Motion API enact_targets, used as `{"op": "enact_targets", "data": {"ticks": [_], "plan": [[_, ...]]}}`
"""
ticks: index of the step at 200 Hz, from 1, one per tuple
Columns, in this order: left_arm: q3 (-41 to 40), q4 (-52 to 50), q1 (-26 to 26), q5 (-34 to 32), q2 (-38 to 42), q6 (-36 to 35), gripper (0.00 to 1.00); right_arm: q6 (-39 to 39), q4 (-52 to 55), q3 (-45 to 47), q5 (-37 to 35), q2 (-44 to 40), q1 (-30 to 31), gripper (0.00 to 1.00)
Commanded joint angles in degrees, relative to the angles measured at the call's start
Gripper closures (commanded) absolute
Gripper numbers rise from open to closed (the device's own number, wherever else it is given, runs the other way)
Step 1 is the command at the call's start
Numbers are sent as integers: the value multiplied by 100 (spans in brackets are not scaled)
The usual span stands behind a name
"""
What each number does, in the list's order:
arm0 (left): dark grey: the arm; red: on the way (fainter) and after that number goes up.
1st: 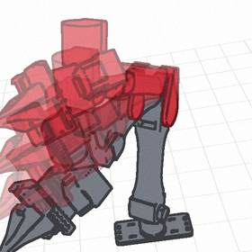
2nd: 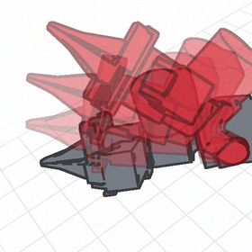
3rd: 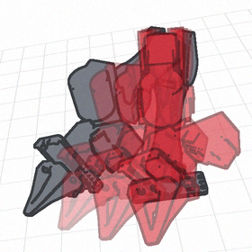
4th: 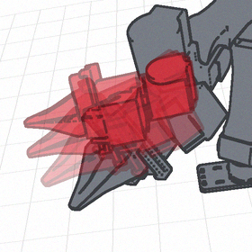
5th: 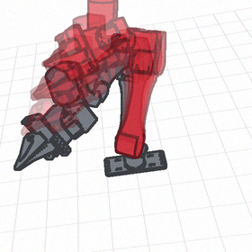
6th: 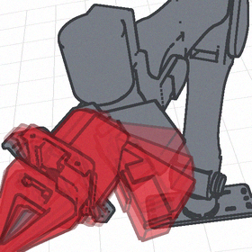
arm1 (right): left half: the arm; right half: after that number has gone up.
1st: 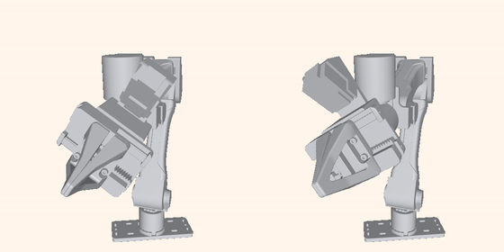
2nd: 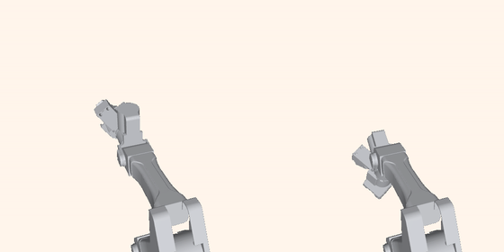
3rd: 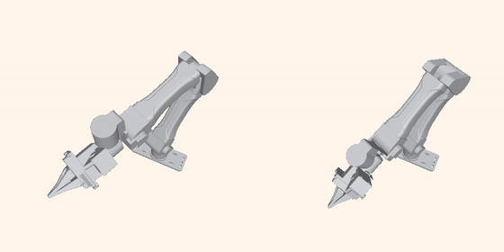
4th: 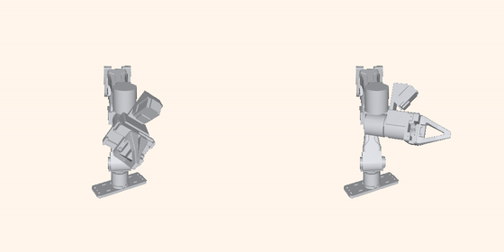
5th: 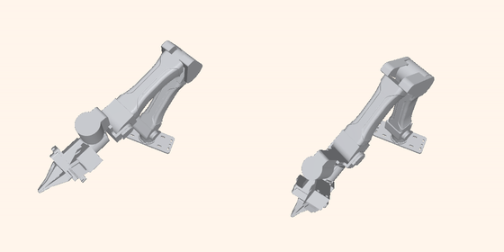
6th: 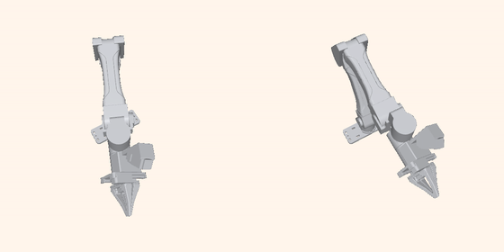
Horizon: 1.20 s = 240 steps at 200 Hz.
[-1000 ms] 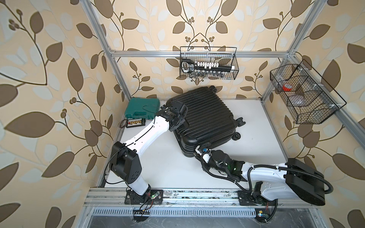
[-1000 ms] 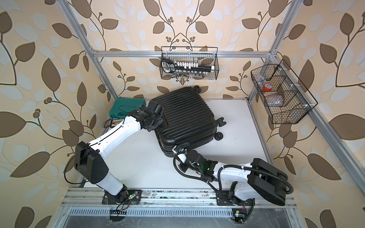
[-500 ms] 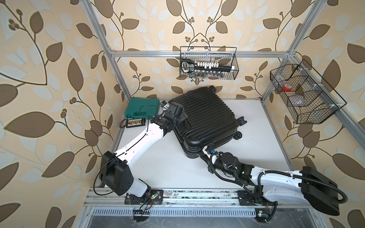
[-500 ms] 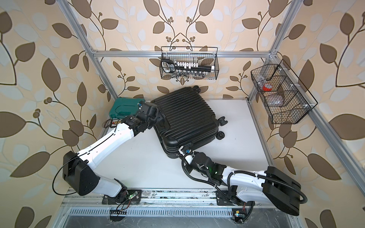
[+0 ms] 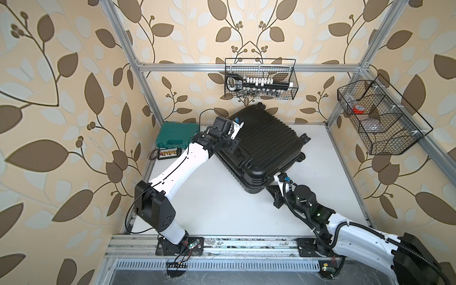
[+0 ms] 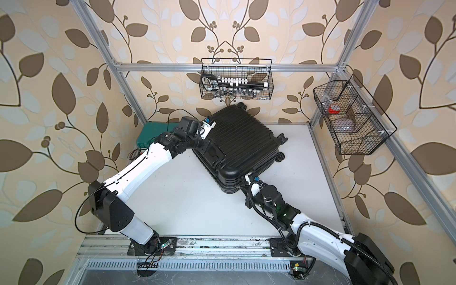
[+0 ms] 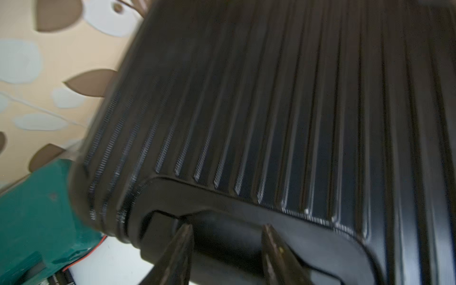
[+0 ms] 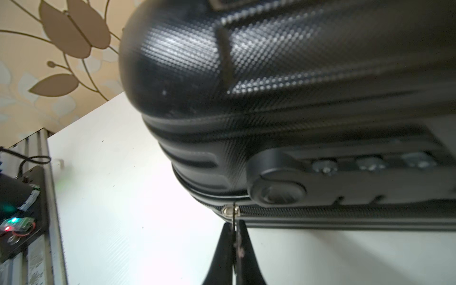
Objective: Close the suitcase zippers
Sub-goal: Adjust the suitcase at the center of the board.
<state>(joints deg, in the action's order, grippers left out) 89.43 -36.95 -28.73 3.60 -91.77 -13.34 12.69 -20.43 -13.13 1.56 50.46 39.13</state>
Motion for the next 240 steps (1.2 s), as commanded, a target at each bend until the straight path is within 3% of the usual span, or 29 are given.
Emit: {"op": "enact_targets", "data": {"ticks": [1,30,65,81,93,136,168,201,240], "plan": [[206,-700,203,900,80,-1100,60,185,114,-6,-150,-140,-410,100],[206,-718,298,1109,30,-1641,62,170,172,-32,84,-177,-691,100],[204,-796,331,1369,-79,-2823,43,155,225,-46,181,-176,-849,100],[500,-1364,435,1908,-279,-3771,32,143,245,-50,229,-185,-901,100],[750,-1585,485,1993,-470,-3997,29,139,258,-43,262,-203,-927,100],[1871,-2875,597,2194,-1363,-5278,30,142,301,-32,325,-299,-993,100],[2123,-3540,597,2288,-1690,-6325,32,164,346,-32,345,-382,-1008,100],[2244,-3404,505,2265,-1912,-6543,32,139,371,-41,368,-381,-1012,100],[2146,-3255,182,1711,-2116,-6537,36,120,371,-32,355,-374,-1019,100]]}}
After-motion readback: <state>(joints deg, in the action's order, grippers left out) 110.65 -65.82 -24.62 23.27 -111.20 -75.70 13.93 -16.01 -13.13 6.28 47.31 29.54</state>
